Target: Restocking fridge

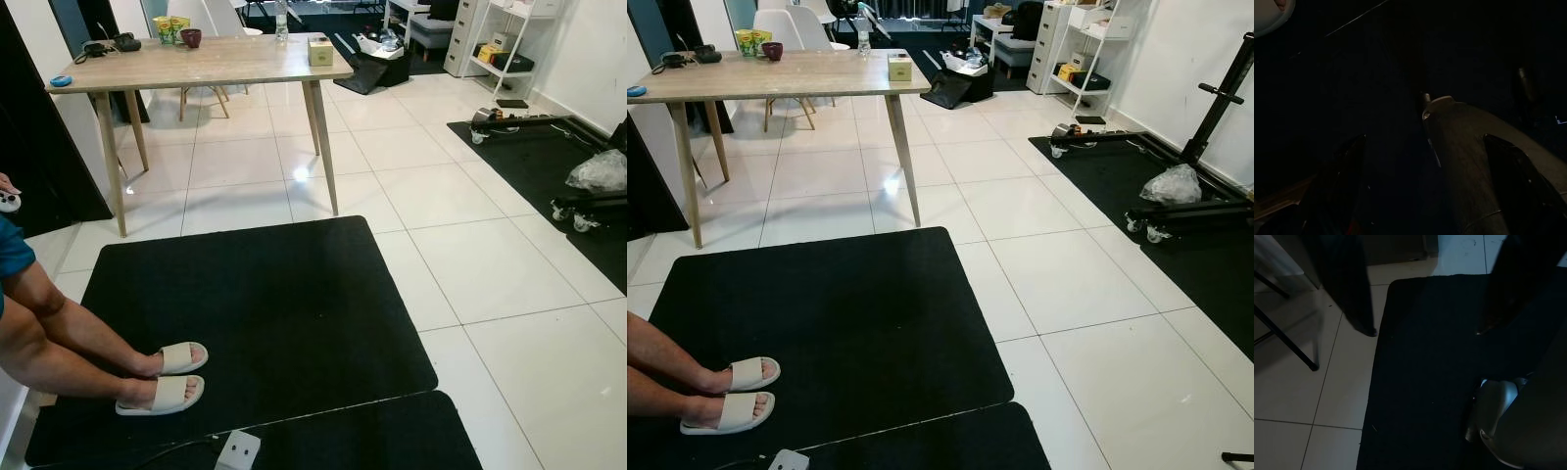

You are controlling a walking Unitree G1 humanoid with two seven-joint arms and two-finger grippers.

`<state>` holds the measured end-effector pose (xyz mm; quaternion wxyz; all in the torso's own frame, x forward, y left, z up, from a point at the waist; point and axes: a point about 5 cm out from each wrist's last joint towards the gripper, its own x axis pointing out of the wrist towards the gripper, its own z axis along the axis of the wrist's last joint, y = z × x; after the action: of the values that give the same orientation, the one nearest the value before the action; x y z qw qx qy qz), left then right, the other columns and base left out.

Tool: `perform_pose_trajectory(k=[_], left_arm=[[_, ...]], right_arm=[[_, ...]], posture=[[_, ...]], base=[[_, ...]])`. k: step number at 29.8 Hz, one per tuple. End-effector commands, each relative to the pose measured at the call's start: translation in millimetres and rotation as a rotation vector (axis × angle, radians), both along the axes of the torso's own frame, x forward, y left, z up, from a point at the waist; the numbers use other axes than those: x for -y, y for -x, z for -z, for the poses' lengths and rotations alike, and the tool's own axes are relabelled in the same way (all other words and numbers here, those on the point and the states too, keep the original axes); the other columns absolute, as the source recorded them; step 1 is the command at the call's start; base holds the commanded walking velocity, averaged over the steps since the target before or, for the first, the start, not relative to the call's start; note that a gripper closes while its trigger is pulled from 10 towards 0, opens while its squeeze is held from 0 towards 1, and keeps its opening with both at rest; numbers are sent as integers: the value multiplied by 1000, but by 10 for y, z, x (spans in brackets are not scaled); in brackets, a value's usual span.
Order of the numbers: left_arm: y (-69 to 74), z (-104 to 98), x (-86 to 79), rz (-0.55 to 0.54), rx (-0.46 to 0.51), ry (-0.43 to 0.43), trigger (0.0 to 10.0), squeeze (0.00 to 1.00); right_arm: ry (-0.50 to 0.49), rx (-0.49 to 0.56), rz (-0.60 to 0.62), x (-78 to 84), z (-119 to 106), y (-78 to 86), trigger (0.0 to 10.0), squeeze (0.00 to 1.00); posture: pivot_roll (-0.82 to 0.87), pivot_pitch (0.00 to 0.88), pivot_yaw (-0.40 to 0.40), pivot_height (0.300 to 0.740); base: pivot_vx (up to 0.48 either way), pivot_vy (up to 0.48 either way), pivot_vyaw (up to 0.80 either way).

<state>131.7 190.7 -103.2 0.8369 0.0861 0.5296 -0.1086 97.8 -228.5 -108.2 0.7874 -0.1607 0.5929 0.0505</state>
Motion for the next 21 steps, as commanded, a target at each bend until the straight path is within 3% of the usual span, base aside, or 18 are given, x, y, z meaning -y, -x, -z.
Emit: perform_pose_trajectory(k=[1, 7, 8, 9, 21], left_arm=[[125, 40, -29, 0, -57, -9, 10000, 1000], [145, 48, -15, 11, -68, -4, 10000, 1000], [146, 49, -9, 20, -71, -1, 10000, 467], [146, 49, -19, 29, -74, -15, 10000, 0], [134, 39, -64, 17, -76, -15, 10000, 0]], right_arm=[[5, 3, 3, 23, -5, 4, 10000, 1000], [26, 6, 6, 40, -7, 5, 10000, 1000], [26, 3, 10, 40, -5, 12, 10000, 847], [28, -2, 18, 37, -1, 25, 10000, 0], [0, -23, 38, -39, 36, 116, 10000, 0]], posture=[[48, 0, -39, 740], [34, 0, -36, 740], [30, 0, -36, 740], [27, 0, -36, 740], [-6, 0, -4, 740]], base=[[0, 0, 0], [0, 0, 0], [0, 0, 0], [0, 0, 0], [0, 0, 0]])
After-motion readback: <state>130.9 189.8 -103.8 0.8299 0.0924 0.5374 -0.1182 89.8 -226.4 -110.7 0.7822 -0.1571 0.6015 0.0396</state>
